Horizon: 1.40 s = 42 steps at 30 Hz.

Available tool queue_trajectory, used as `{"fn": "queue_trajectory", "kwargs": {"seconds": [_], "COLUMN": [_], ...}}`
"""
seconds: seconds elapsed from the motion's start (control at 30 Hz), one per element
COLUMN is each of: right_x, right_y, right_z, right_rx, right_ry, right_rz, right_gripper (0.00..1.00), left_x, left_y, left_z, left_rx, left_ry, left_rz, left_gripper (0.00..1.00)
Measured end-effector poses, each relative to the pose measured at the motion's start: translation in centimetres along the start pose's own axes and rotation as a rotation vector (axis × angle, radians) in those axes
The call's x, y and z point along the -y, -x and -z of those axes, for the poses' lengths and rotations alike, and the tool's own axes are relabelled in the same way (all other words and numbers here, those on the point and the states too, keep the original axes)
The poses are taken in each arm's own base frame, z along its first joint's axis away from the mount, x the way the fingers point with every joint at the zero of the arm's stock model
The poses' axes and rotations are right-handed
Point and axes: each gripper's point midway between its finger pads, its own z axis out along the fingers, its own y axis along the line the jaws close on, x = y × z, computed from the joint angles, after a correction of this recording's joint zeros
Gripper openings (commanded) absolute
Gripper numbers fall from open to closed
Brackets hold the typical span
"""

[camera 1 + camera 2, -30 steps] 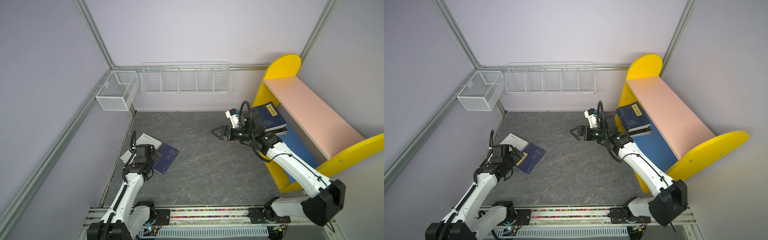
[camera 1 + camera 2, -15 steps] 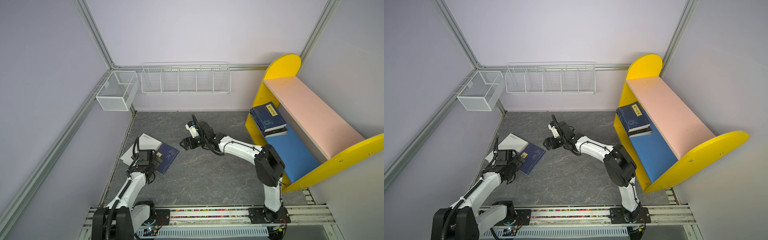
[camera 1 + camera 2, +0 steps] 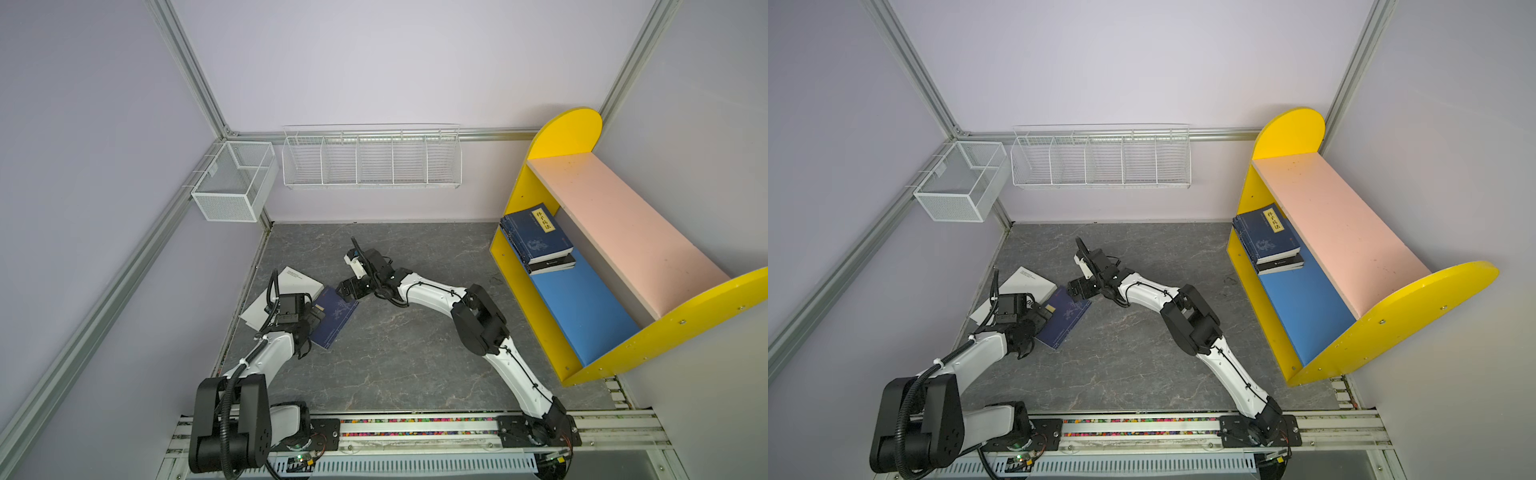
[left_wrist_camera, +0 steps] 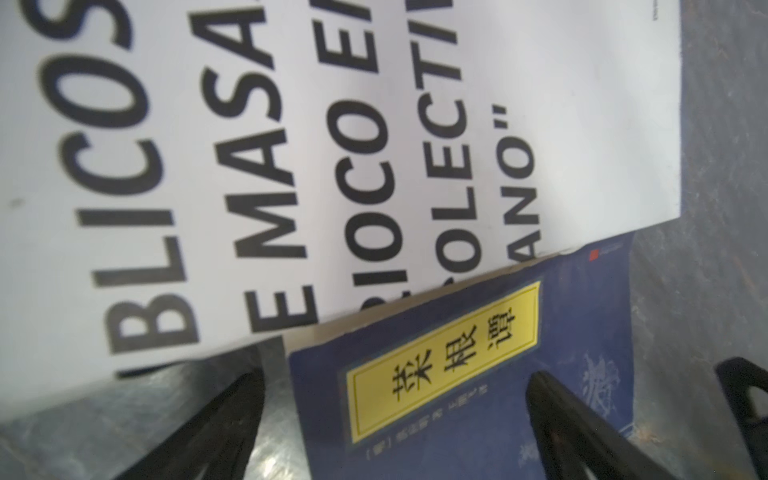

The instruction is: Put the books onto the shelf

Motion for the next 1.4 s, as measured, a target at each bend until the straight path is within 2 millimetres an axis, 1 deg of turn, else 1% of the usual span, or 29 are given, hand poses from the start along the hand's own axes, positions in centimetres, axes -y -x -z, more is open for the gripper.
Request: {"fn": "queue_trajectory", "kwargs": {"seconds": [0.1,0.17,0.2,0.27,0.33,0.37,0.43,0.53,0.6,0.7,0.77,0.87,0.97,1.03,1.13,1.2,1.23,1.33,1.4], "right_x": [0.2,-0.3,-0.4,-0.7,-0.8,-0.9,-0.7,-0.4,0.0,1.0,1.6,1.8,1.0,0.5,0.5,1.0,1.3,2.8,4.4], "right_y": [-1.6,-2.0,-2.3,-3.0,-4.3,-5.1,-7.0,-9.7,-11.7,-13.8,-14.2,-13.5,-12.3,-11.9,-11.3,-11.1,-11.0,-10.4,-9.0], "right_z": [-1.1,-1.2,-1.2,-0.6,0.6,1.5,3.4,6.5,8.9,12.4,14.6,17.6,20.4,21.9,23.6,24.4,24.7,25.5,26.0], "right_rx": [-0.055,-0.071,-0.075,-0.081,-0.098,-0.111,-0.133,-0.163,-0.186,-0.202,-0.199,-0.159,-0.091,-0.056,-0.013,0.006,0.013,0.025,0.04], "right_ry": [0.018,0.041,0.051,0.073,0.079,0.08,0.073,0.053,0.021,-0.044,-0.086,-0.127,-0.12,-0.109,-0.127,-0.165,-0.184,-0.258,-0.312], "right_rz": [-0.016,-0.031,-0.036,-0.052,-0.08,-0.098,-0.14,-0.203,-0.24,-0.283,-0.303,-0.315,-0.316,-0.316,-0.319,-0.312,-0.306,-0.288,-0.278], "right_gripper": [0.87,0.81,0.79,0.74,0.69,0.66,0.64,0.63,0.61,0.59,0.56,0.55,0.57,0.59,0.65,0.71,0.72,0.71,0.64], "left_x": [0.7,1.4,1.9,3.0,4.2,4.9,6.2,8.6,11.2,15.6,18.8,23.3,26.9,28.5,29.3,29.1,28.8,27.5,25.9], "left_y": [0.5,0.8,0.9,0.9,1.0,1.1,0.9,-0.2,-2.1,-5.9,-8.1,-10.6,-11.9,-12.2,-11.9,-11.2,-10.9,-9.6,-9.1], "left_z": [-0.5,-0.9,-1.1,-1.6,-2.1,-2.4,-2.7,-2.9,-3.0,-3.0,-2.6,-1.6,-0.9,-0.7,-0.2,0.2,0.3,1.6,3.1], "left_rx": [0.004,-0.001,-0.008,-0.034,-0.058,-0.069,-0.085,-0.124,-0.175,-0.254,-0.293,-0.337,-0.383,-0.407,-0.405,-0.378,-0.367,-0.315,-0.291], "left_ry": [-0.023,-0.043,-0.055,-0.085,-0.121,-0.147,-0.207,-0.295,-0.352,-0.421,-0.476,-0.565,-0.655,-0.693,-0.702,-0.672,-0.652,-0.595,-0.582], "left_rz": [-0.004,-0.011,-0.015,-0.034,-0.05,-0.055,-0.067,-0.099,-0.155,-0.258,-0.32,-0.383,-0.402,-0.401,-0.402,-0.412,-0.414,-0.41,-0.39], "left_gripper": [1.0,0.99,0.98,0.95,0.92,0.92,0.92,0.92,0.91,0.91,0.9,0.89,0.86,0.86,0.86,0.87,0.87,0.87,0.85]}}
